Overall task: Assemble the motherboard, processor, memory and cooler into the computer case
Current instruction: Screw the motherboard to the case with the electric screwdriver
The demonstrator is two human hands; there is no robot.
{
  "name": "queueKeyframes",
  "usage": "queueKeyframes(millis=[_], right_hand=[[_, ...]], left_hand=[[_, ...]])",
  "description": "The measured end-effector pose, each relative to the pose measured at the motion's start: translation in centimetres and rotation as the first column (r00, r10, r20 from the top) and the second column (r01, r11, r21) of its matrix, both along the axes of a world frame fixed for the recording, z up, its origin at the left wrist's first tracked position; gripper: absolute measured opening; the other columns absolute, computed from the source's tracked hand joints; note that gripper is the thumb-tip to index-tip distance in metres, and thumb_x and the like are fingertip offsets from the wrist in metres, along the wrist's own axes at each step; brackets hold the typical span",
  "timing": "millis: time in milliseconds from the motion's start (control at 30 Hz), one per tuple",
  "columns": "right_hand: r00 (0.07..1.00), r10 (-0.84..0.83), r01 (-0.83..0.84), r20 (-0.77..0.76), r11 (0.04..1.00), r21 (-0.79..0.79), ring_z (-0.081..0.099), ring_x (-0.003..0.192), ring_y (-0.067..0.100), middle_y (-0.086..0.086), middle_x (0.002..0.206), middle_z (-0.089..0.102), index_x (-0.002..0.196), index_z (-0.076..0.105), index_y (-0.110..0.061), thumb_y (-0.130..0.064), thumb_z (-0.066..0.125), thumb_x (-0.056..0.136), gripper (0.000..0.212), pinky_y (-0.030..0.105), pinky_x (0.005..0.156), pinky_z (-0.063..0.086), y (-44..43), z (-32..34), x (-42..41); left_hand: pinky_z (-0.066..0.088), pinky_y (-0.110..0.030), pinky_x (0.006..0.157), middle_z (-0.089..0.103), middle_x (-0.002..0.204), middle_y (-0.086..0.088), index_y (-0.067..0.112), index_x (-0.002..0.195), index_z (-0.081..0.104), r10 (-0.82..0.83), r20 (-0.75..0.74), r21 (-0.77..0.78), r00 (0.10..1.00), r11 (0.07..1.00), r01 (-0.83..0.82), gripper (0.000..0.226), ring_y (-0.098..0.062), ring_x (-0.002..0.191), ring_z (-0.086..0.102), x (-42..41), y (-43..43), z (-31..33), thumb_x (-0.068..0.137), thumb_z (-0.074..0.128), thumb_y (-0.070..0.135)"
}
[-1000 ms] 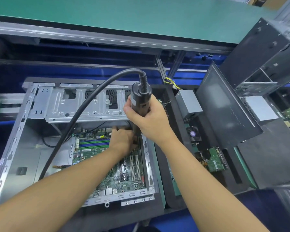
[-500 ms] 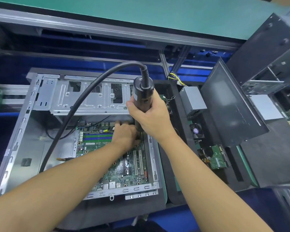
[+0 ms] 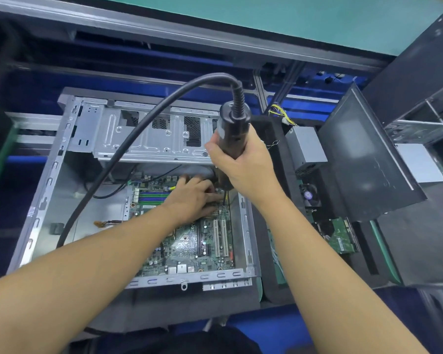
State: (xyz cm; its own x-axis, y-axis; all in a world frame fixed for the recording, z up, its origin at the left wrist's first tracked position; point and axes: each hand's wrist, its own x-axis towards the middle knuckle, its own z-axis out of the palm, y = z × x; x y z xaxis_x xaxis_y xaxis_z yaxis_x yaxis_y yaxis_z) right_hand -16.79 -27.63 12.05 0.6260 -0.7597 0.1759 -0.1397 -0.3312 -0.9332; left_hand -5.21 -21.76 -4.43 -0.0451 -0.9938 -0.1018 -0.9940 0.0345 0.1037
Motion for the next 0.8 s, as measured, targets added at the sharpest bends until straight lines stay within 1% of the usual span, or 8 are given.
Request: queueKeyframes(millis=[100, 167, 267, 433, 600, 700, 800], right_hand=[[1.0, 0.013, -0.013, -0.007, 1.0, 0.017, 0.058, 0.071, -0.008, -0.026, 0.077, 0.066, 0.089, 0.057, -0.03, -0.019, 0.074, 0.086, 0.02, 0.005, 0.072, 0.044, -0.18, -0.07, -0.24], [1.0, 0.01, -0.009, -0.008, 1.0, 0.016, 0.058, 0.071, -0.009, -0.026, 0.078, 0.066, 0.09, 0.057, -0.028, -0.018, 0.075, 0.087, 0.02, 0.005, 0.071, 0.044, -0.21, -0.14, -0.36], [1.0, 0.004, -0.004, -0.009, 1.0, 0.004, 0.057, 0.071, -0.009, -0.028, 0.078, 0.065, 0.09, 0.056, -0.03, -0.019, 0.074, 0.087, 0.021, 0.004, 0.072, 0.043, -0.17, -0.16, -0.43], [1.0, -0.013, 0.013, -0.008, 1.0, 0.001, 0.058, 0.072, -0.008, -0.026, 0.079, 0.066, 0.089, 0.056, -0.033, -0.026, 0.074, 0.085, 0.019, 0.005, 0.072, 0.044, -0.02, -0.19, -0.45], [1.0, -0.028, 0.027, -0.014, 1.0, -0.015, 0.058, 0.072, -0.007, -0.026, 0.078, 0.066, 0.087, 0.056, -0.032, -0.024, 0.075, 0.085, 0.021, 0.006, 0.072, 0.043, 0.01, -0.3, -0.35], [0.999, -0.036, 0.036, -0.008, 0.999, -0.007, 0.06, 0.074, -0.008, -0.027, 0.079, 0.067, 0.09, 0.057, -0.032, -0.027, 0.074, 0.085, 0.018, 0.005, 0.072, 0.043, 0.08, -0.26, -0.34], [0.999, -0.048, 0.048, -0.009, 0.999, 0.005, 0.059, 0.072, -0.009, -0.027, 0.079, 0.067, 0.09, 0.057, -0.035, -0.033, 0.073, 0.083, 0.018, 0.005, 0.07, 0.043, 0.1, -0.33, -0.22]], left_hand=[[0.028, -0.044, 0.093, 0.044, 0.124, 0.013, 0.047, 0.137, 0.046, 0.027, -0.023, 0.005, 0.999, 1.0, -0.027, 0.046, -0.018, 0.116, 0.033, 0.01, 0.11, -0.12, 0.093, 0.044, 0.06], [0.028, -0.043, 0.09, 0.044, 0.124, 0.013, 0.047, 0.137, 0.046, 0.036, -0.037, 0.005, 0.999, 0.999, -0.036, 0.046, -0.018, 0.115, 0.032, -0.06, 0.14, -0.12, 0.093, 0.045, 0.059], [0.029, -0.042, 0.087, 0.044, 0.125, 0.013, 0.045, 0.137, 0.047, 0.048, -0.036, 0.01, 0.998, 0.999, -0.048, 0.046, -0.019, 0.115, 0.032, -0.17, 0.2, -0.09, 0.093, 0.044, 0.058], [0.028, -0.043, 0.088, 0.041, 0.126, 0.014, 0.045, 0.138, 0.046, 0.058, -0.065, 0.035, 0.996, 0.998, -0.056, 0.046, -0.019, 0.117, 0.031, -0.29, 0.21, 0.08, 0.094, 0.044, 0.057], [0.027, -0.041, 0.085, 0.041, 0.124, 0.015, 0.045, 0.138, 0.046, 0.07, -0.075, 0.042, 0.995, 0.997, -0.067, 0.045, -0.018, 0.115, 0.031, -0.37, 0.25, 0.14, 0.095, 0.043, 0.057], [0.026, -0.04, 0.083, 0.041, 0.125, 0.015, 0.045, 0.138, 0.046, 0.071, -0.077, 0.043, 0.995, 0.997, -0.068, 0.045, -0.019, 0.115, 0.031, -0.4, 0.23, 0.12, 0.094, 0.044, 0.057], [0.027, -0.041, 0.085, 0.041, 0.125, 0.014, 0.045, 0.138, 0.046, 0.073, -0.08, 0.046, 0.994, 0.997, -0.07, 0.045, -0.019, 0.115, 0.032, -0.38, 0.23, 0.13, 0.095, 0.044, 0.056]])
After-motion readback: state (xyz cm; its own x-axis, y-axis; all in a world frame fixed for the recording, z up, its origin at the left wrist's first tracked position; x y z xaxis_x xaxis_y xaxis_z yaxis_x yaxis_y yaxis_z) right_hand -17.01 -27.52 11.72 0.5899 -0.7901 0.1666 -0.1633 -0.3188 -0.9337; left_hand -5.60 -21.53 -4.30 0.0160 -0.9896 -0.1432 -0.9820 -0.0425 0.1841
